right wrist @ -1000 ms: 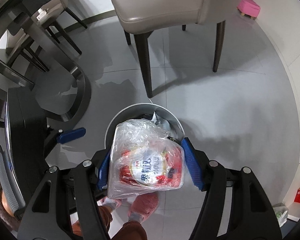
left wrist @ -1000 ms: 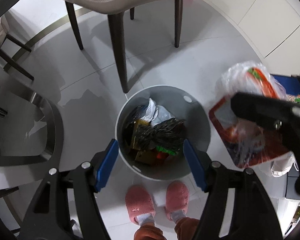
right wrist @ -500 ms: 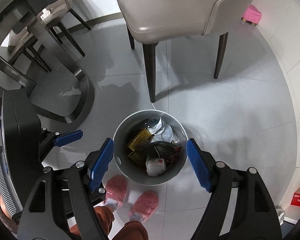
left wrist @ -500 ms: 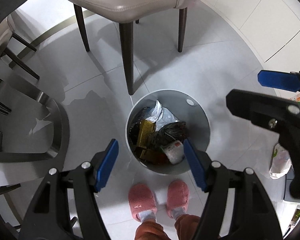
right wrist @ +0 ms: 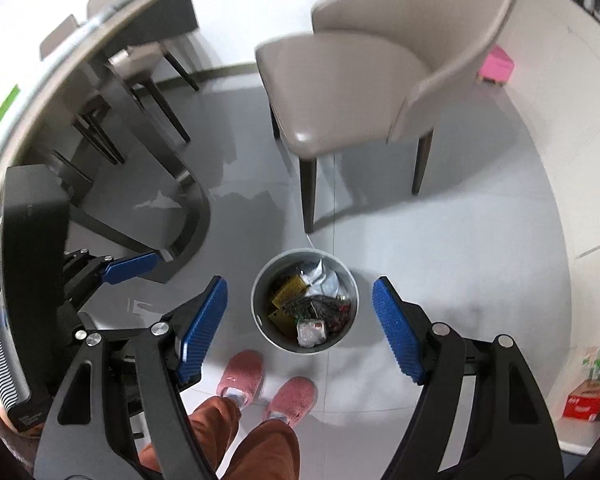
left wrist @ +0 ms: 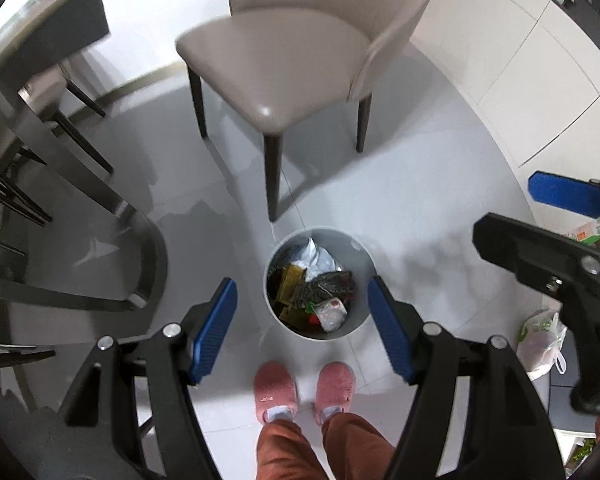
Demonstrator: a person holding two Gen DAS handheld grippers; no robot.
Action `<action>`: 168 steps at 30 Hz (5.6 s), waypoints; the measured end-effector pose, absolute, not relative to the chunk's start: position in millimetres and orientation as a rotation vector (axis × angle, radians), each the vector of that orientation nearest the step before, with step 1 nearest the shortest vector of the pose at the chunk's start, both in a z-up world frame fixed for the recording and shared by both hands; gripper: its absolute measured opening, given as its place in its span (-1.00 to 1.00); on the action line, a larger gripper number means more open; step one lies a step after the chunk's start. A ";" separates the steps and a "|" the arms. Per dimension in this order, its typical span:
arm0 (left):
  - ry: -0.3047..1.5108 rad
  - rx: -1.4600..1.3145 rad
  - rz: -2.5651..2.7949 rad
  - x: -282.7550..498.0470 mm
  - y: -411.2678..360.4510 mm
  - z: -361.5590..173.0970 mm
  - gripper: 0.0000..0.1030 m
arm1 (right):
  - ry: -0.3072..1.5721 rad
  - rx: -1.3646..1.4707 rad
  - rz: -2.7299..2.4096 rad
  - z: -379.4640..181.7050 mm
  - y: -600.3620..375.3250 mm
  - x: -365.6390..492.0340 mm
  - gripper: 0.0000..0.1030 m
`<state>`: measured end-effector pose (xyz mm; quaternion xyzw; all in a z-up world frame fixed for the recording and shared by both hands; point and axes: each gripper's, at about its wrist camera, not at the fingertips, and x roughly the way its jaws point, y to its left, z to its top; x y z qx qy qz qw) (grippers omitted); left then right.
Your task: Collect trash
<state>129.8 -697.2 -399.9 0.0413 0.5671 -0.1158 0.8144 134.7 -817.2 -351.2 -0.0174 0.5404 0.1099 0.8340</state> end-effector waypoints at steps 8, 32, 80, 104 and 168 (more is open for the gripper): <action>1.160 0.065 -0.152 104.7 -675.6 -290.5 0.32 | 1.043 -0.127 0.303 -239.5 -801.2 113.7 0.41; 0.940 -0.235 0.319 -46.5 -382.0 -135.8 0.37 | 0.841 -0.360 0.760 -113.3 -509.9 42.9 0.41; 0.727 -0.065 0.335 -78.7 -191.7 7.8 0.66 | 0.759 -0.227 0.533 -2.6 -369.1 11.5 0.85; 0.715 -0.014 0.261 -84.6 -174.1 25.4 0.68 | 0.698 -0.226 0.499 19.0 -345.1 -9.6 0.85; 0.698 -0.049 0.247 -79.2 -160.5 33.0 0.68 | 0.666 -0.222 0.495 23.5 -344.3 -9.9 0.85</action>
